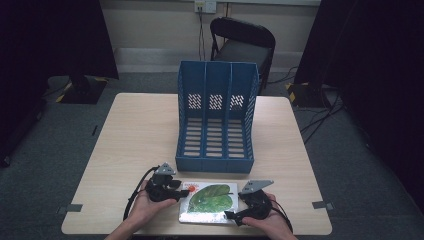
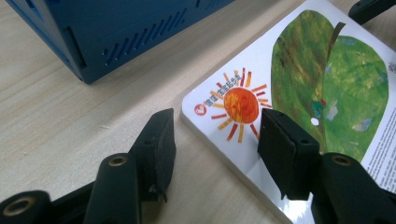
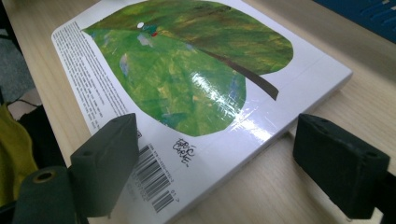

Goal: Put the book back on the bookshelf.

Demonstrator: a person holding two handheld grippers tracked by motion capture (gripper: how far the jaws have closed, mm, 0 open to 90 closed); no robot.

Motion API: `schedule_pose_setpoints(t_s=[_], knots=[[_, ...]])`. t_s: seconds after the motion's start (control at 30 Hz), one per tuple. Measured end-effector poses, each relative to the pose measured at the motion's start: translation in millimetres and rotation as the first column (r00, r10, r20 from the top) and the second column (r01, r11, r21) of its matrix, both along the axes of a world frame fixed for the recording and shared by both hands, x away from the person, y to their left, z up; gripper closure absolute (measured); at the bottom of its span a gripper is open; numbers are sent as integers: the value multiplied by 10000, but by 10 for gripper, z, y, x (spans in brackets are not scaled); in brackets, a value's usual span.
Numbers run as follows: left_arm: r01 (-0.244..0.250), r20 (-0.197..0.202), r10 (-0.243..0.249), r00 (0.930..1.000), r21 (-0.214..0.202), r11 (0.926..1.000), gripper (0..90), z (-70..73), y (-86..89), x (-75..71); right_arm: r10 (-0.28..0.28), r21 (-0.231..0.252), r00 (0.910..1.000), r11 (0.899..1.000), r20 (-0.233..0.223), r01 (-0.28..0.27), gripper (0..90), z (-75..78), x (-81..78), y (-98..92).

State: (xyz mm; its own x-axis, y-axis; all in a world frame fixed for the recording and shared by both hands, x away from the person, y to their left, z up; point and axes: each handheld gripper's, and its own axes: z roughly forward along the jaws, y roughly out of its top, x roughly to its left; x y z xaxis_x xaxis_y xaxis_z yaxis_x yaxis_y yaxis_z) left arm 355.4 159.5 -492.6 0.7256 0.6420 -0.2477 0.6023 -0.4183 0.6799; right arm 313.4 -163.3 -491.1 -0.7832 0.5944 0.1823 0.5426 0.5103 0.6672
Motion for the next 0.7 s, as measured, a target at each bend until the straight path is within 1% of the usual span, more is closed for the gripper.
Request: schedule_pose_setpoints(t_s=[0.03,0.07,0.13,0.2,0.27,0.3,0.37,0.43,0.5,0.57,0.7], knots=[[24,8,-24,10000,-21,10000,454,-2,-2,0,41,11,10000,10000,33,-41,137,-4,5,8],[22,20,-22,10000,-14,10000,438,-2,-7,-2,-58,101,9999,9999,-92,59,130,-15,10,19],[6,55,-6,10000,-3,10000,420,-4,-28,-16,6,113,9999,9999,-136,-4,132,-21,8,30],[-72,128,72,9999,27,10000,376,-8,-55,-46,129,25,9998,9999,-148,-128,134,-16,-7,42],[-33,188,31,9998,130,9999,331,-6,-70,-70,182,69,9997,9998,-152,-181,139,-17,-16,35],[-86,167,85,9998,87,9999,322,-8,-71,-74,201,76,9996,9998,-175,-200,138,-16,-21,32],[-157,-3,157,9999,-139,9998,312,-11,-61,-65,305,-32,9994,9995,-135,-305,119,-14,-39,40],[-201,-135,196,9997,-327,9993,314,-15,-46,-54,311,-34,9994,9995,-137,-311,116,-16,-43,45],[-316,-382,294,9988,-560,9979,320,-15,-22,-44,318,-26,9994,9995,-145,-319,114,-16,-43,45],[-315,-410,292,9987,-578,9978,337,-12,-11,-40,345,-41,9993,9994,-157,-346,113,-15,-46,46],[-375,-562,340,9978,-632,9973,330,-6,-5,-43,444,-92,9989,9990,-114,-445,100,-18,-58,57]])
